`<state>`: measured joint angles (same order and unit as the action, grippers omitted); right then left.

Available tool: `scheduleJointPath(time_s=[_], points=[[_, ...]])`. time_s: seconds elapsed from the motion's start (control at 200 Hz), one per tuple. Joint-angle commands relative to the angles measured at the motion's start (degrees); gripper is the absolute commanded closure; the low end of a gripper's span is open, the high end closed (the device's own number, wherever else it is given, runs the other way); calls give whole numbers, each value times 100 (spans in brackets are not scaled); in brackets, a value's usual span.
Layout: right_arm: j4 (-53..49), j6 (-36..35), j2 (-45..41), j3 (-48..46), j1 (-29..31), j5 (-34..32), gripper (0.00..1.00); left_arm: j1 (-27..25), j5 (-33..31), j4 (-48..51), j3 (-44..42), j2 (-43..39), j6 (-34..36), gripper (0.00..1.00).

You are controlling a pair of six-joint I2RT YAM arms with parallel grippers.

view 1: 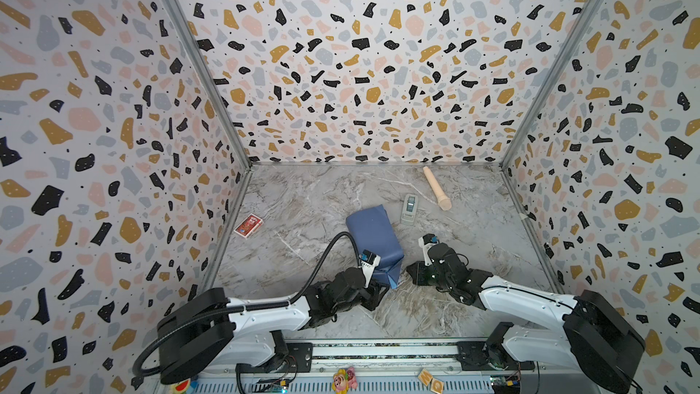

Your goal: Wrap the gift box in paper

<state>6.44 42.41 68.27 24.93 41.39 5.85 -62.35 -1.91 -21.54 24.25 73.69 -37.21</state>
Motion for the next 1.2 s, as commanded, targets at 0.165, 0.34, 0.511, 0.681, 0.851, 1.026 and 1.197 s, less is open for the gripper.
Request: scheduleJointPath(time_s=[0.165, 0.34, 0.511, 0.681, 0.851, 1.026, 1.197], points=[[-172, -797, -470, -319, -758, 795, 85, -295, -477, -595, 597, 1160, -1090, 62], [-212, -988, -699, -451, -999, 1011, 85, -304, -712, -685, 767, 1575, -1504, 62], [-165, -1011, -822, -559, -1058, 1109, 84, -304, -572, -930, 924, 1961, -1558, 62], [-177, -1050, -802, -570, -1078, 1180, 83, -309, -593, -780, 1154, 2201, -1528, 62], [-143, -1068, -816, -621, -1124, 1199, 82, -305, -679, -617, 1170, 2240, -1664, 62], [-109, -1068, -769, -620, -1133, 1225, 82, -304, -731, -575, 1064, 2187, -1835, 62], [-94, -1044, -789, -655, -1137, 1217, 81, -304, -725, -617, 979, 2146, -1974, 61]])
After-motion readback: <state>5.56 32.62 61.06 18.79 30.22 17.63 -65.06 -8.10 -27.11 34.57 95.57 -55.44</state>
